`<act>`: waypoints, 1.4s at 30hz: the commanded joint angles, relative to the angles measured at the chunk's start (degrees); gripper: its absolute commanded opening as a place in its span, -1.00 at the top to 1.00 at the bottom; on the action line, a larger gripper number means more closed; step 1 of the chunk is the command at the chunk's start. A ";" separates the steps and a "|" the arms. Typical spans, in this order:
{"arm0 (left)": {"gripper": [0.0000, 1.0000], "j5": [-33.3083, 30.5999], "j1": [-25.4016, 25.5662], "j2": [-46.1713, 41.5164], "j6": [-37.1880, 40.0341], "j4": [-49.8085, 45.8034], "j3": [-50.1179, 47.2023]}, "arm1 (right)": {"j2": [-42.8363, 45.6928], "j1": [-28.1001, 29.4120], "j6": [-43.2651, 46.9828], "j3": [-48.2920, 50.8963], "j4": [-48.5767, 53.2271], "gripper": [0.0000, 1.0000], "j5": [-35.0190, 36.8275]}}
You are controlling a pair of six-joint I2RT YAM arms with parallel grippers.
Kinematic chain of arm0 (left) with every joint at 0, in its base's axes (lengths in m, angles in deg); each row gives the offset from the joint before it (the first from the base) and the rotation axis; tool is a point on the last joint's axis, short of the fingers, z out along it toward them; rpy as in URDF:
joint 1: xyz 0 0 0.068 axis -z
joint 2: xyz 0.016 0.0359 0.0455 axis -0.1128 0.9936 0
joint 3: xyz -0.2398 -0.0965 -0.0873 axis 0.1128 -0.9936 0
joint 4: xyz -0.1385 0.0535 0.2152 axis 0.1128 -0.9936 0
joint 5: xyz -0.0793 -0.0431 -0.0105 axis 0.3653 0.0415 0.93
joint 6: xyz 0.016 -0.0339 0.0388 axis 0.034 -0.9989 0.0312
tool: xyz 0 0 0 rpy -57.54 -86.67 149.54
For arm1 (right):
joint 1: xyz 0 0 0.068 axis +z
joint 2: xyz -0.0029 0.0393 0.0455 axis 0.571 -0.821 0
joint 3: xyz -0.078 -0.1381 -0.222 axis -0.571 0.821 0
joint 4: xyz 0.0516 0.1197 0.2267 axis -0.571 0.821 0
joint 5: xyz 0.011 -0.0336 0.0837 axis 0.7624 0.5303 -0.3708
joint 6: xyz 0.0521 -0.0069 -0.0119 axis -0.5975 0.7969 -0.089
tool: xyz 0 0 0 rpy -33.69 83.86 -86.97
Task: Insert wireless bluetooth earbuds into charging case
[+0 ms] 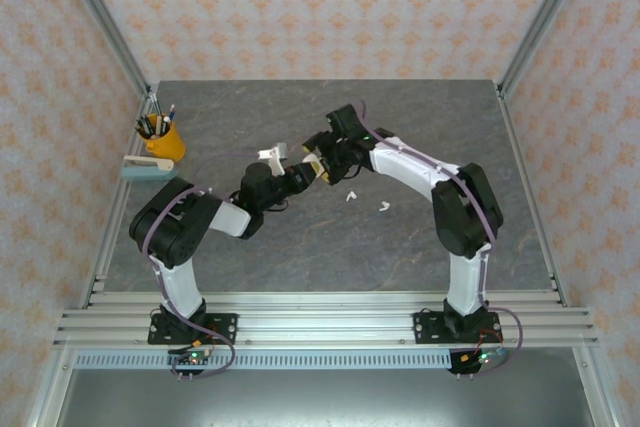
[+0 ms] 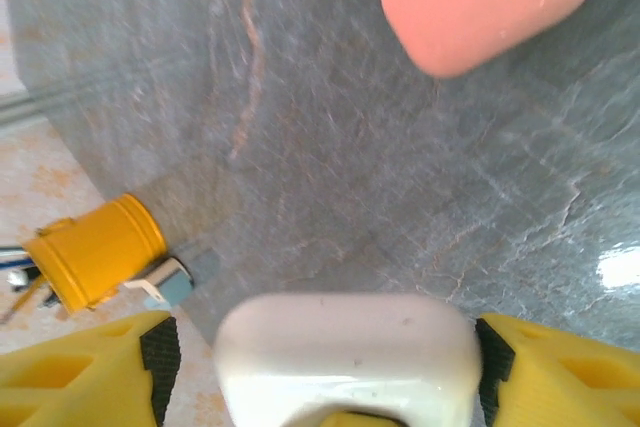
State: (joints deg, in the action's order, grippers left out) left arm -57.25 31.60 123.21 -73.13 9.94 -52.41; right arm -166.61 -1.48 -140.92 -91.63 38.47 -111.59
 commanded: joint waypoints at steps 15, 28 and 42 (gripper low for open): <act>1.00 27.23 -4.73 -16.42 17.87 -36.81 9.90 | 25.84 -6.62 44.68 20.69 -8.97 -0.49 -13.70; 1.00 29.87 -4.76 -15.47 23.50 -45.65 16.04 | 21.91 -5.64 44.33 22.41 -13.97 -0.37 -18.49; 1.00 31.16 -4.73 -16.91 23.94 -46.86 17.92 | 17.08 -7.59 43.92 25.20 -14.76 -0.15 -13.64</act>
State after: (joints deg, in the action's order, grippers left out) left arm -29.15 26.58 108.30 -50.75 -38.73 -37.11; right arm -147.40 -7.60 -97.05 -68.57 24.98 -129.10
